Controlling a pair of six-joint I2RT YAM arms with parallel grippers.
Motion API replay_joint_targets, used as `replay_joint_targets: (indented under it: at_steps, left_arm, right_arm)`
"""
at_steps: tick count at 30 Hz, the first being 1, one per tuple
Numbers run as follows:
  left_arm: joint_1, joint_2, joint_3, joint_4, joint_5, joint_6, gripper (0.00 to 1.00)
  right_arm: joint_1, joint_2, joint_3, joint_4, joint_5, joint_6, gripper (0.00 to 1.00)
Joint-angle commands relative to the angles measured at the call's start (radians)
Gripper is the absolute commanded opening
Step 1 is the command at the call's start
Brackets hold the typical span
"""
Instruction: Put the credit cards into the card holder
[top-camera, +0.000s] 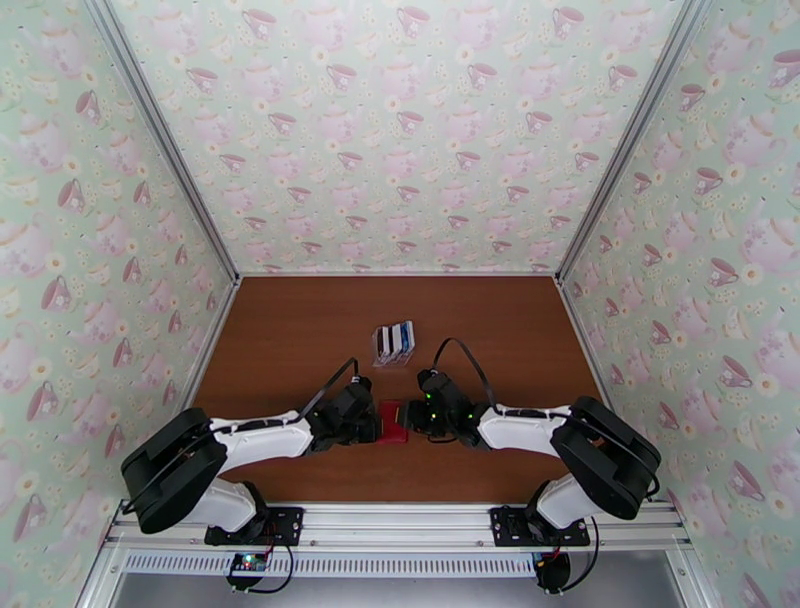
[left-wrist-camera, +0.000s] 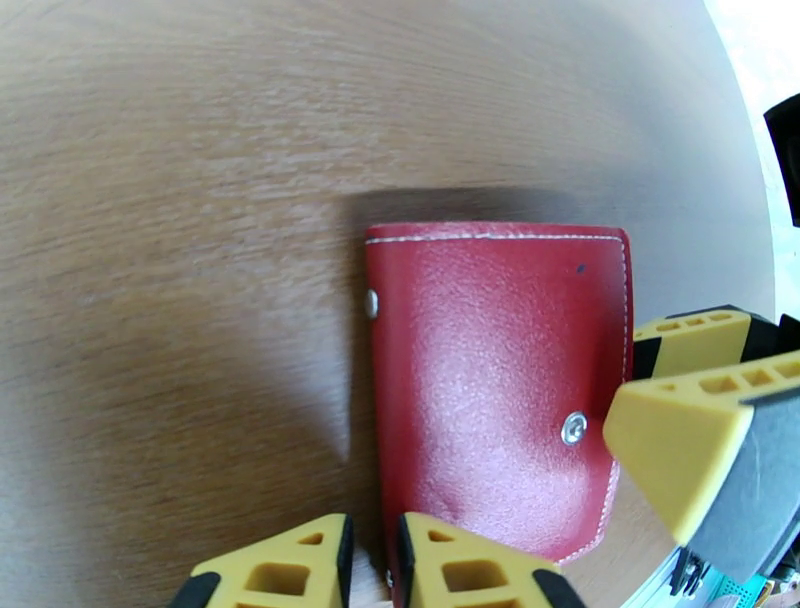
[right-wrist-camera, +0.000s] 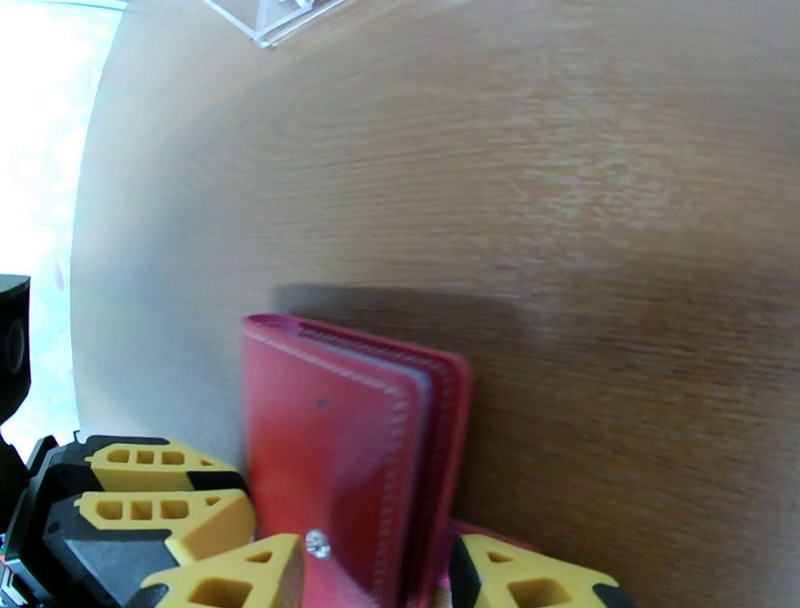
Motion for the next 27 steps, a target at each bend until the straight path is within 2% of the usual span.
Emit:
replay_joint_targets:
  at_steps: [1,19,27]
  left_arm:
    - [-0.005,0.022,0.012,-0.042,-0.026,0.0,0.2]
    - [-0.005,0.013,-0.001,-0.036,-0.023,-0.01,0.19]
    - [-0.005,0.011,-0.008,-0.025,-0.02,-0.015,0.19]
  right_arm:
    - [-0.005,0.019,0.001,0.025,-0.025,0.016,0.44]
    - [-0.005,-0.098,0.006,-0.054,0.005,0.018,0.45]
    - [-0.005,-0.074,0.008,-0.044,-0.006,0.021,0.44]
